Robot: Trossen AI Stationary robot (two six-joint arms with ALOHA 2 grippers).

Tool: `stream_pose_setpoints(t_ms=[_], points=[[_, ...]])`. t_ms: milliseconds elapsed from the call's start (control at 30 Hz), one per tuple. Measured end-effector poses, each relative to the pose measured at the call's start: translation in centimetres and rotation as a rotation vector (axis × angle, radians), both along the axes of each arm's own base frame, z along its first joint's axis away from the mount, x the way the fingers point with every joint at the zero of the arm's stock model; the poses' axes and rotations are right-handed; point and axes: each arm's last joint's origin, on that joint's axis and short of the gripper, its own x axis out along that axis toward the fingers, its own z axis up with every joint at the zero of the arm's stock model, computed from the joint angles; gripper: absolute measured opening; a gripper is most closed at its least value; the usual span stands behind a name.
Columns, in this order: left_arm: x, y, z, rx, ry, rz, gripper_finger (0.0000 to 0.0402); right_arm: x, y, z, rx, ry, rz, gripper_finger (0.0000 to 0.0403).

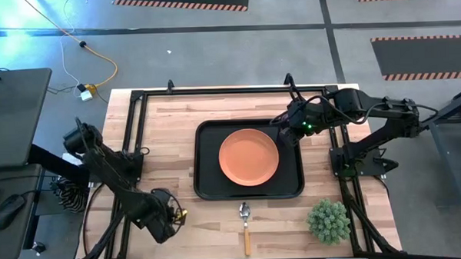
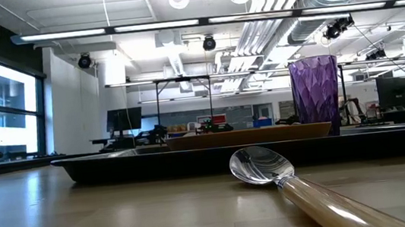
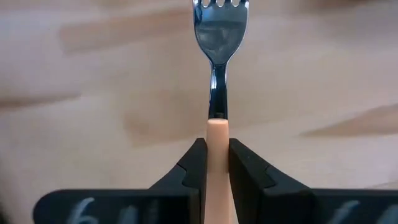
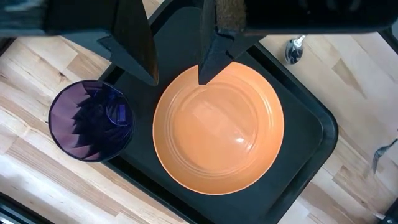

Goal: Pick and place plate/cup/fork/spoon on tray
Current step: Put the orange fork on the black tray to the left of the orange plate

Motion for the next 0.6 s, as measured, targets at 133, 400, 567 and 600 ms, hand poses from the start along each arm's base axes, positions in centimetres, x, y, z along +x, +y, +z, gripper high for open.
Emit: stream_pose_setpoints(t_ms=[133, 400, 567, 600], points=[[0.7, 1.3, 1.4, 0.076, -0.155, 0.037, 0.0034, 0.0, 0.0, 0.0, 0.0, 0.0, 0.0, 0.0106], [2.9, 4.3, 2.4, 0.175, -0.229, 0.036, 0.0034, 0.0, 0.0, 0.0, -0.003, 0.0, -0.002, 0.0106], [4.7, 6.6, 2.4, 0.205, -0.218, 0.008, 0.0035, 0.0, 0.0, 0.0, -0.001, -0.003, -0.015, 0.0106], [5.1, 7.1, 2.5, 0.21, -0.218, 0.009, 0.0035, 0.0, 0.0, 0.0, 0.002, -0.005, -0.022, 0.0106]])
